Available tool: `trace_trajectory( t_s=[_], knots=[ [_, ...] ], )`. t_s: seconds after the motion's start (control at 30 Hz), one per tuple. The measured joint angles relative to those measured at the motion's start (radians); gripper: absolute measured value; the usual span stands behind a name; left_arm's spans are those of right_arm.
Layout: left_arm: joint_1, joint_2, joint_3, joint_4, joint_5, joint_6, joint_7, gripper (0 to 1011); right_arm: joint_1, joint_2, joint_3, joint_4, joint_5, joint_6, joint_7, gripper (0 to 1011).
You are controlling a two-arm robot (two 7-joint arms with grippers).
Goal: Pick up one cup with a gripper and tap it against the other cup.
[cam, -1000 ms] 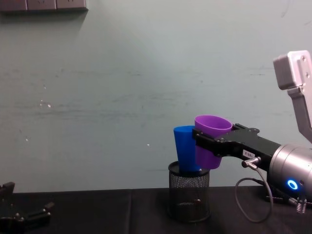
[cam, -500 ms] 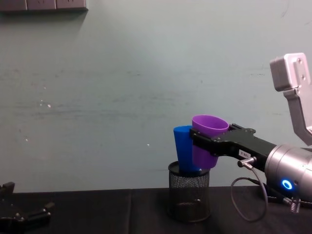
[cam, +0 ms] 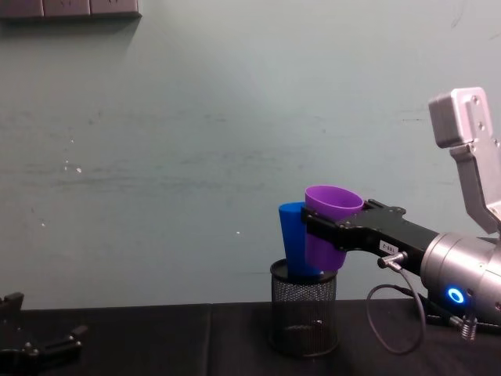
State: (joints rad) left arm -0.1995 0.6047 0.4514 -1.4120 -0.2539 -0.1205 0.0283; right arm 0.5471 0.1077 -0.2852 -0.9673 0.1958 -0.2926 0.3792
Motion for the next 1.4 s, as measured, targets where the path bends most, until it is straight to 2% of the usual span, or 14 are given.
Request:
trace_trajectory(
  t_s=[0.63,1.03,1.4],
  knots=[
    [0.0,0.0,0.0,0.0,0.0,0.0,0.0,1011,0.042,-0.014,0.004,0.074,-0.001,-0.019,0.007,734],
    [0.0,0.0,0.0,0.0,0.0,0.0,0.0,1011,0.044,-0.013,0.008,0.074,0.005,-0.017,0.016,734],
    [0.0,0.0,0.0,0.0,0.0,0.0,0.0,1011,0.032,0.0,0.004,0.041,0.003,0.014,0.016,734]
  ],
)
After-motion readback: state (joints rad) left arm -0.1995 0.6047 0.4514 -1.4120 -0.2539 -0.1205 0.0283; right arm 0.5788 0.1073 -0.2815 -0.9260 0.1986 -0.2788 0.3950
